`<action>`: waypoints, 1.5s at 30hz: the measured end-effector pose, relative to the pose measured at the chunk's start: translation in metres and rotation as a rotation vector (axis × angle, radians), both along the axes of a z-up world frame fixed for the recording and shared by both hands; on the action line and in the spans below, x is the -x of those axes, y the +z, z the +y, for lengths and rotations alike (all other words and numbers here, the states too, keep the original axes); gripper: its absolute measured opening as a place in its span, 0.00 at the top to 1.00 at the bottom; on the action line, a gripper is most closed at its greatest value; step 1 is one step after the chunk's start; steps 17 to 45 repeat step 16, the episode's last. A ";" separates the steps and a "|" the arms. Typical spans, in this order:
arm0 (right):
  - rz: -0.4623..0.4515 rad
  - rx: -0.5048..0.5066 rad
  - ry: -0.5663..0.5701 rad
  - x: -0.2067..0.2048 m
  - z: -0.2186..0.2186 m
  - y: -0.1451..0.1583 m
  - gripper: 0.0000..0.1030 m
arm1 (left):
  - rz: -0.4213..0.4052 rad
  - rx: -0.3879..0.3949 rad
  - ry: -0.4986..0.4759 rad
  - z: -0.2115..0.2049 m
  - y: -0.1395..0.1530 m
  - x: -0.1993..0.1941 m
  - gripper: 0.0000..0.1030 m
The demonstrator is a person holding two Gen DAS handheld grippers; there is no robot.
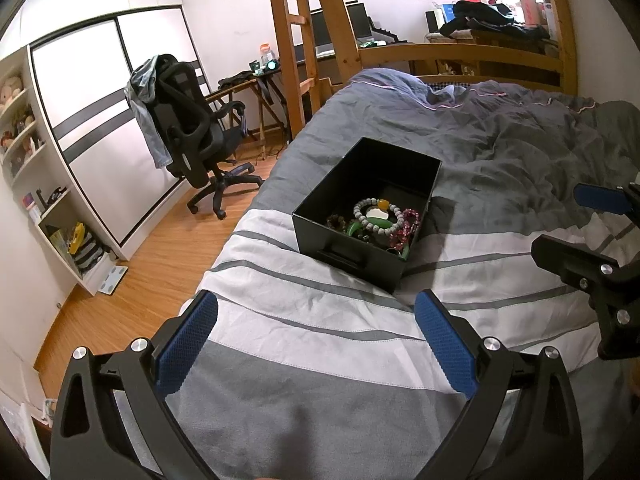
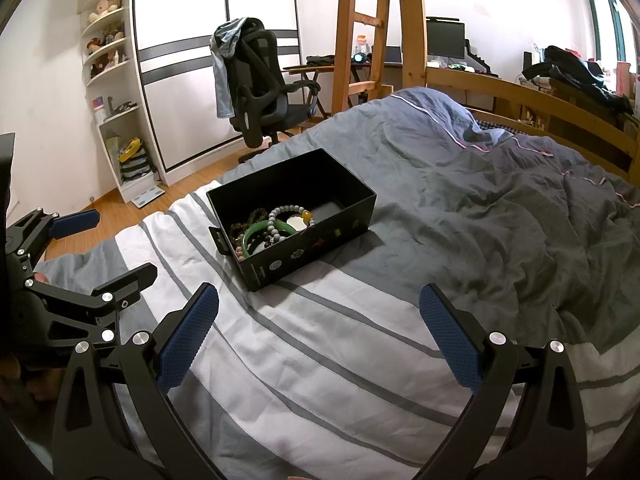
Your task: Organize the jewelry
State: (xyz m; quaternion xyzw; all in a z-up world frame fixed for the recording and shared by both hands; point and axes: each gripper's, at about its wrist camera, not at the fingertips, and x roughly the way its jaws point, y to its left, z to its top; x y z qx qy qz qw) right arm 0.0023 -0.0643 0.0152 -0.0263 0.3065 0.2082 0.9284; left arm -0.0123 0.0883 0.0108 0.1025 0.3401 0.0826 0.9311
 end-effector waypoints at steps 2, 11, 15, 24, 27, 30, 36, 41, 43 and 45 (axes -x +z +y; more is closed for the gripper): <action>0.000 0.000 0.000 0.000 0.000 0.000 0.04 | 0.001 0.000 0.001 0.000 0.000 0.000 0.06; 0.001 0.000 0.001 0.000 -0.001 0.000 0.04 | 0.008 0.012 -0.003 0.001 -0.001 -0.001 0.06; 0.002 0.001 0.001 0.000 0.000 -0.001 0.04 | 0.014 0.003 -0.011 0.003 -0.002 -0.002 0.06; 0.002 0.001 0.001 0.000 0.000 -0.001 0.04 | 0.014 0.002 -0.013 0.003 -0.002 -0.002 0.06; 0.002 0.001 0.001 0.000 0.000 -0.001 0.04 | 0.014 0.002 -0.013 0.003 -0.002 -0.002 0.06; 0.002 0.001 0.001 0.000 0.000 -0.001 0.04 | 0.014 0.002 -0.013 0.003 -0.002 -0.002 0.06; 0.002 0.001 0.001 0.000 0.000 -0.001 0.04 | 0.014 0.002 -0.013 0.003 -0.002 -0.002 0.06; 0.002 0.001 0.001 0.000 0.000 -0.001 0.04 | 0.014 0.002 -0.013 0.003 -0.002 -0.002 0.06; 0.002 0.001 0.001 0.000 0.000 -0.001 0.04 | 0.014 0.002 -0.013 0.003 -0.002 -0.002 0.06; 0.002 0.001 0.001 0.000 0.000 -0.001 0.04 | 0.014 0.002 -0.013 0.003 -0.002 -0.002 0.06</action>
